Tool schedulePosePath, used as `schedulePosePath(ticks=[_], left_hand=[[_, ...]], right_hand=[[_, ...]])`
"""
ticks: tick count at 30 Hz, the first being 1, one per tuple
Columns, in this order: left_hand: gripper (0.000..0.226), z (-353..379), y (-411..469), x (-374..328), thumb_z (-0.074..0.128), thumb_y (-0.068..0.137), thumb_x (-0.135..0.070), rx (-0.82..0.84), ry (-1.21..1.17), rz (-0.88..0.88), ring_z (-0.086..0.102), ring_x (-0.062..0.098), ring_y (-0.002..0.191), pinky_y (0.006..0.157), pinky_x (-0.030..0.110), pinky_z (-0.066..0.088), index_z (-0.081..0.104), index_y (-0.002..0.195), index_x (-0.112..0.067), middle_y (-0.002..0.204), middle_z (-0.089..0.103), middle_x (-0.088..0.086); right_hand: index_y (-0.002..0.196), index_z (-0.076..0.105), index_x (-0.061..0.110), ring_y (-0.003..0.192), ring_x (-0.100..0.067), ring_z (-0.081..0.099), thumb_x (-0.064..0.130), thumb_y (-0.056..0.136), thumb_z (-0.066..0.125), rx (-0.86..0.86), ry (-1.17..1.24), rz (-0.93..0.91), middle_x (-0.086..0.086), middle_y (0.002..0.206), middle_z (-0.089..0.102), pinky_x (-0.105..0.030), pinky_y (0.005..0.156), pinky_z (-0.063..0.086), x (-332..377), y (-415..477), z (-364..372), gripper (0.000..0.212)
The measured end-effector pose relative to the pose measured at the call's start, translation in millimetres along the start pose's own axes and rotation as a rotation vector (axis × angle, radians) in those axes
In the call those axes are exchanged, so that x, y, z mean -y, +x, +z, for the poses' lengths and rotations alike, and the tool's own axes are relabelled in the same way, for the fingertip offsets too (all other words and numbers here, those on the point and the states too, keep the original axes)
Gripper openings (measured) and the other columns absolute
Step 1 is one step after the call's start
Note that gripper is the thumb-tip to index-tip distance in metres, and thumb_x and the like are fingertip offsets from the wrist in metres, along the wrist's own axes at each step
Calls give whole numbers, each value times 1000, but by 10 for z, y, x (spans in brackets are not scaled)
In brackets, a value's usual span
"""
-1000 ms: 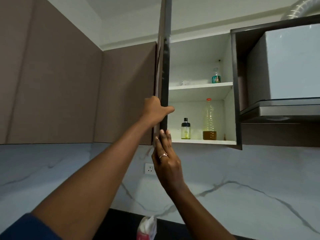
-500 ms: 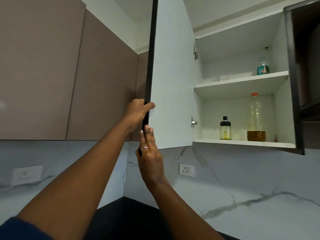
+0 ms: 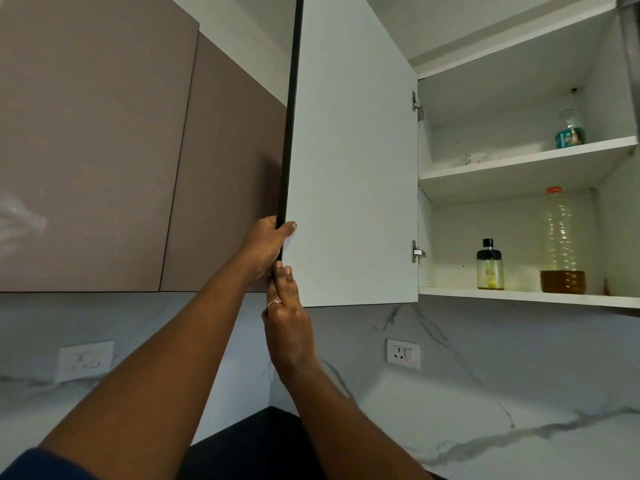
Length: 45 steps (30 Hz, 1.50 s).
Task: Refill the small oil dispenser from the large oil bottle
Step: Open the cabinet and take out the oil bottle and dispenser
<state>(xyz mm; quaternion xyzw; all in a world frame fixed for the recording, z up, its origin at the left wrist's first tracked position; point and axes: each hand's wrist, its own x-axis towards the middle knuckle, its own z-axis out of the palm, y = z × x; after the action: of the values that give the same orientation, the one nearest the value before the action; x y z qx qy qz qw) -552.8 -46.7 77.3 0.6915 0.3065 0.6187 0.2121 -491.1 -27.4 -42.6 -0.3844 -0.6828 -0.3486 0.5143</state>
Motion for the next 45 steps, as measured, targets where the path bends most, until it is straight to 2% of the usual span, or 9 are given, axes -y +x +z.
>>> schedulePosePath(ticks=[4,9,15,18,20,26,34,40,45], left_hand=[[34,-12,19,30,43,97,-27,0,8,-18,58,23,104,85,33,47,53,121,-6,117,61,8],[33,39,41,49,44,97,-27,-60,17,-52,58,25,89,67,30,46,54,120,-5,111,62,10],[44,427,-129,-38,47,92,-6,-495,259,74,43,27,123,93,29,39,37,135,-8,141,39,13],[55,731,-225,-37,48,87,-2,-574,403,198,21,28,139,114,37,16,32,138,-12,153,18,8],[55,984,-259,-24,48,85,-2,-549,454,272,17,29,140,115,38,12,35,137,-11,154,16,9],[52,2018,-242,-89,49,86,-2,-337,362,338,17,27,139,110,40,32,37,136,-7,153,16,9],[56,3295,-97,-301,53,87,-7,-192,194,215,19,27,139,111,39,30,33,139,-7,152,19,8],[60,3899,239,-182,56,83,-12,-23,304,177,18,29,139,114,37,19,33,138,-5,150,22,12],[51,4281,611,-8,61,80,-25,121,359,-30,42,28,123,100,33,32,47,123,-2,129,48,16]], right_hand=[[124,53,-6,125,-30,48,-8,61,79,23,-40,-17,-17,133,52,-33,99,38,1,-1,-30,68],[128,46,-11,130,-37,40,-13,75,65,153,-19,-98,-24,139,42,-42,101,43,-61,35,-162,56],[108,67,-3,110,-28,62,8,72,75,182,-176,-326,-21,117,64,-29,93,46,-420,-69,-552,38],[114,65,1,110,-26,62,14,76,72,166,-257,-246,-15,117,65,-32,92,50,-777,-130,-803,40],[118,62,1,114,-27,59,13,83,65,149,-313,-190,-16,122,62,-37,95,50,-1058,-113,-985,38],[139,40,4,136,-24,36,18,99,33,160,-484,-26,-13,144,42,-32,110,29,-2059,-10,-1615,42],[131,44,3,116,-27,53,20,96,42,174,-628,246,-13,130,53,-34,87,47,-3172,-63,-2424,39],[142,27,4,131,-27,38,29,95,47,215,-647,464,-13,143,40,-38,97,42,-3922,-105,-2770,57],[145,18,3,137,-33,26,35,90,53,273,-725,567,-14,150,27,-43,111,29,-4428,-49,-2799,72]])
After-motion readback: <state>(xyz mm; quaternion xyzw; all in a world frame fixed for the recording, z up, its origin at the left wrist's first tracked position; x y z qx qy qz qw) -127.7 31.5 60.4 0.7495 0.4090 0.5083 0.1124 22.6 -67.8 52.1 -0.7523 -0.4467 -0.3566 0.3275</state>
